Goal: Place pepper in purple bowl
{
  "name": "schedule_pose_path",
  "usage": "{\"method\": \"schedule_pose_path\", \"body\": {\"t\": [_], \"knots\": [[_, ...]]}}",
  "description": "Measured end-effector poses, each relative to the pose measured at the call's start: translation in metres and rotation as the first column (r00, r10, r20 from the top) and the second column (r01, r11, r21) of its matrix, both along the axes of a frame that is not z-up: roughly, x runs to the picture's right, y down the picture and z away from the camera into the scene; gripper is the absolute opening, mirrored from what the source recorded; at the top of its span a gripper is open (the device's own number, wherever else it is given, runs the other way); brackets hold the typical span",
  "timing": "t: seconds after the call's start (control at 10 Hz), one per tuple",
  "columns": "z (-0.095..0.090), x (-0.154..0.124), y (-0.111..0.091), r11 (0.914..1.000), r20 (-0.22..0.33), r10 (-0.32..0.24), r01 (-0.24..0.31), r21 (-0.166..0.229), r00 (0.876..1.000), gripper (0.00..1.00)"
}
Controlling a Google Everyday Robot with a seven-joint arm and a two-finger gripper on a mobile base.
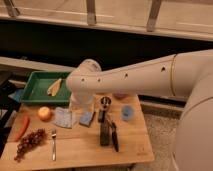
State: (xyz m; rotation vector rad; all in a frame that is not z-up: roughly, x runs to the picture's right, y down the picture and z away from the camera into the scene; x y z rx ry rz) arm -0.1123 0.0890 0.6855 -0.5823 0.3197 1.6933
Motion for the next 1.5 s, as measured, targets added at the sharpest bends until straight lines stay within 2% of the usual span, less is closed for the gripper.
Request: {"method": "schedule_pose_path", "body": {"t": [0.2,0.5,0.6,0.9,1.1,1.2,1.5], "knots": [[0.001,-0.019,-0.006,0.9999,0.03,-0.014,0.014,0.007,0.999,0.65],[-0.001,-0.059,-0.016,0.9986,0.109,-0.05,0.047,0.026,0.993,0.65],[-0.002,-0.059,-0.016,0.9987,0.111,-0.048,0.046,0.024,0.993,0.65],[-0.001,-0.058,-0.016,0.9986,0.109,-0.049,0.046,0.024,0.993,0.65],[-0.003,-0.041,-0.02,0.9981,0.067,-0.056,0.054,0.03,0.996,0.65],[-0.005,-0.034,-0.021,0.996,0.025,-0.083,0.082,0.034,0.996,0.65],[0.002,-0.04,-0.027,0.9898,0.0,-0.134,0.134,0.048,0.991,0.65]]}}
